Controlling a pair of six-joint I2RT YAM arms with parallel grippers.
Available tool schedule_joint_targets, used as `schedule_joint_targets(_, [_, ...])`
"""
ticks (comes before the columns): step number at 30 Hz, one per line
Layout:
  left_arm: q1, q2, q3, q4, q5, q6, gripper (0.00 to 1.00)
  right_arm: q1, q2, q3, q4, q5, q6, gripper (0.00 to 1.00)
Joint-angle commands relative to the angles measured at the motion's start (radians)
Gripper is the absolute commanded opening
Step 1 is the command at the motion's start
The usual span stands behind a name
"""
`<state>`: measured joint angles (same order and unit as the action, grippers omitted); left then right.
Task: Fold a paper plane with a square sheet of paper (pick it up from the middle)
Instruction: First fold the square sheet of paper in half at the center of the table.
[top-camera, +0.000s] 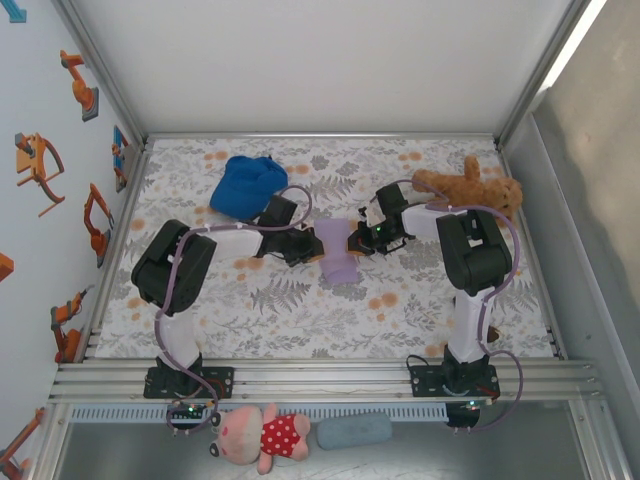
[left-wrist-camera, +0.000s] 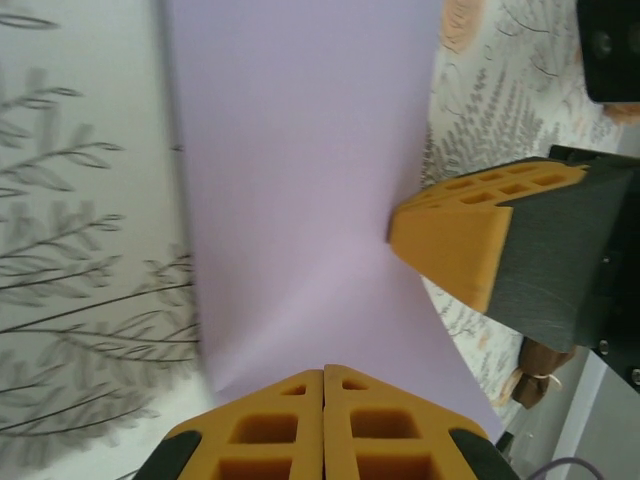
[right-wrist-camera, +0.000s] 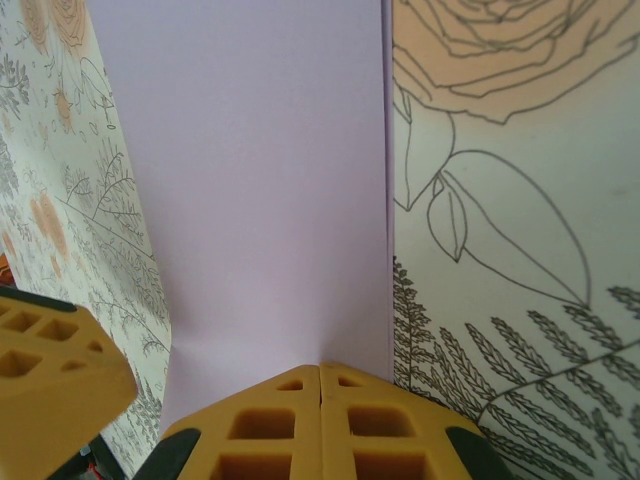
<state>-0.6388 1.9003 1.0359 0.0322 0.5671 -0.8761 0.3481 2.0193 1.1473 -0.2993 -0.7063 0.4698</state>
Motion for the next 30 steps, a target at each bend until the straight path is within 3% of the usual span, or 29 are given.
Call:
schedule_joint_targets(1, [-0.021, 0.039, 0.026, 0.037, 0.045, -0.044, 0.08, -0.009, 0.130, -0.068, -0.119, 0.303, -0.015, 0.00])
schedule_joint_targets(6, [-0.030, 0.086, 0.065, -0.066, 0.075, -0.010, 0.09, -0.008, 0.132, -0.063, -0.122, 0.303, -0.017, 0.00])
schedule_joint_targets(19, [-0.017, -0.010, -0.040, -0.332, -0.049, 0.138, 0.08, -0.008, 0.140, -0.064, -0.120, 0.311, -0.020, 0.00])
schedule_joint_targets(25, [-0.020, -0.138, -0.024, -0.327, -0.077, 0.150, 0.08, -0.008, 0.135, -0.071, -0.115, 0.312, -0.018, 0.00])
schedule_joint_targets(30, [-0.036, -0.108, 0.041, -0.279, -0.038, 0.118, 0.08, -0.008, 0.133, -0.072, -0.116, 0.312, -0.020, 0.00])
